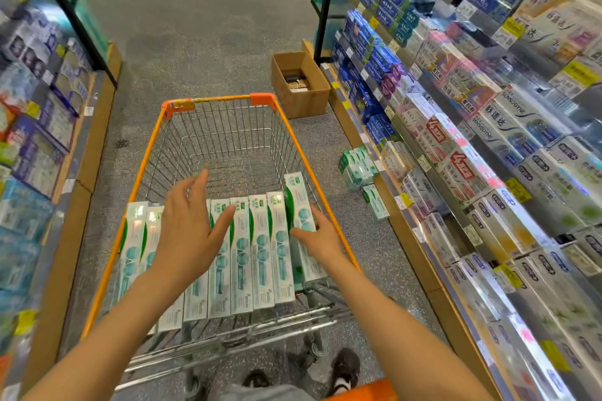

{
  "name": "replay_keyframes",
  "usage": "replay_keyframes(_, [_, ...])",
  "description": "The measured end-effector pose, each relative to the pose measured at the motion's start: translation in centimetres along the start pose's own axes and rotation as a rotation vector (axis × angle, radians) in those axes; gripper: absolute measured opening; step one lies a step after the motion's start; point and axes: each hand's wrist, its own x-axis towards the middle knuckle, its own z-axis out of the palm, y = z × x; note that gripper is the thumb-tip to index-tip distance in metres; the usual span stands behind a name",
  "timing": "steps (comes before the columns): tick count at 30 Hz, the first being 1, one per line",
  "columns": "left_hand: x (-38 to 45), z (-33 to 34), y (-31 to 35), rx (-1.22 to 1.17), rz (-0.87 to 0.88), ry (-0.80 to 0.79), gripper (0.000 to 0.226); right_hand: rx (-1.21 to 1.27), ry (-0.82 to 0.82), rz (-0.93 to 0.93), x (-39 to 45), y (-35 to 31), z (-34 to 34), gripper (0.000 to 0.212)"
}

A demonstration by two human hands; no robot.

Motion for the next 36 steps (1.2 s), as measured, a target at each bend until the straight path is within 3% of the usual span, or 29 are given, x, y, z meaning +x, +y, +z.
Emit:
replay_keyframes(5, [-1.3, 1.3, -4.0, 0.288, 0.033, -0.028, 0.062, 0.002, 0.075, 0.086, 2.0, 3.9, 2.3, 0.051])
replay_keyframes(10, [-2.5, 2.5, -5.6, 0.351, 0.024, -0.103, 0.07, 0.013, 0.007, 0.11, 3.3, 5.4, 2.8, 0.053])
replay_keyframes(14, [-2.6, 3.2, -4.8, 0.38, 0.061, -0.092, 0.056, -0.048, -0.059, 0.121, 4.1, 6.4, 2.5, 0.059])
replay_keyframes(16, [-2.5, 3.2, -3.7, 0.418, 0.096, -0.099, 0.055, -0.156, -0.126, 0.102, 3.8, 5.4, 1.8, 0.062])
replay_keyframes(19, [-1.9, 2.9, -1.3, 0.473, 0.145, -0.135, 0.054, -0.512, -0.163, -0.03, 2.5, 1.6, -0.7, 0.057])
replay_keyframes(25, [0.8, 5.2, 8.9, 0.463, 0.317, -0.016, 0.036, -0.969, 0.091, -0.464, -1.6, -3.0, -14.4, 0.054])
replay_keyframes(30, [3.7, 12.7, 20.7, 0.405, 0.528, 0.072, 0.024, -1.09, 0.356, -0.456, -1.8, 1.7, -30.1, 0.041])
replay_keyframes(36, [7.3, 22.7, 31.5, 0.386, 0.57, 0.01, 0.03, -1.068, 0.409, -0.372, 0.5, 6.6, -44.8, 0.029])
